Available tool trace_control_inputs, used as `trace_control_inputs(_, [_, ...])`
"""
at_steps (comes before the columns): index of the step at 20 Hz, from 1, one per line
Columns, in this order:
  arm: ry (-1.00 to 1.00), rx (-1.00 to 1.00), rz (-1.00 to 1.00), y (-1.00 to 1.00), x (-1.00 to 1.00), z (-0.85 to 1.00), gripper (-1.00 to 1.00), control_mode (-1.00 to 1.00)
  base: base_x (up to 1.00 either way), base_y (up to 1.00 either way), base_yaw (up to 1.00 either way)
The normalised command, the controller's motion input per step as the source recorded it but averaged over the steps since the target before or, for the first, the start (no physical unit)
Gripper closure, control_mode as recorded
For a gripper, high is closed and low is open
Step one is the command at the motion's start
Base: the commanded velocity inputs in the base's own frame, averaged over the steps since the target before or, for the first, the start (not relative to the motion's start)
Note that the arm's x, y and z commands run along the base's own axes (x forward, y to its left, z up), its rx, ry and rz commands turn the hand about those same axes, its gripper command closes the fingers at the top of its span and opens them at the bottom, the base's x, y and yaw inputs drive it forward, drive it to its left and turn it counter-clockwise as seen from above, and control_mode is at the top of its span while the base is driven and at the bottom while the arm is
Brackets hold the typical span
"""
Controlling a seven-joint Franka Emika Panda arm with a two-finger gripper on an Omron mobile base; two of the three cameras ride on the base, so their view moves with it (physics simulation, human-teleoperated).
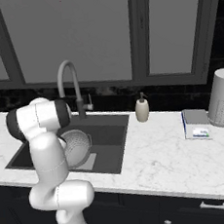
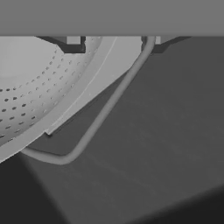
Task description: Put the colander in the sink, put the orange, kiwi in the colander, and turn on the sink faucet and pour water over the colander.
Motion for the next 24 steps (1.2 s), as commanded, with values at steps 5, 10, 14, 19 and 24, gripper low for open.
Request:
trace_control_inputs(5, [0.2,0.0,0.0,0.0,0.0,0.76,1.0,-1.0,0.0,0.0,0.0])
trace_control_inputs(10, [0.2,0.0,0.0,0.0,0.11,0.79,1.0,-1.0,0.0,0.0,0.0])
trace_control_inputs(14, [0.19,0.0,0.0,0.0,0.04,0.82,1.0,-1.0,0.0,0.0,0.0])
trace_control_inputs(19, [0.28,0.0,0.0,0.08,0.01,0.75,1.0,-1.0,0.0,0.0,0.0])
trace_control_inputs(24, [0.38,0.0,0.0,0.15,0.0,0.51,1.0,-1.0,0.0,0.0,0.0])
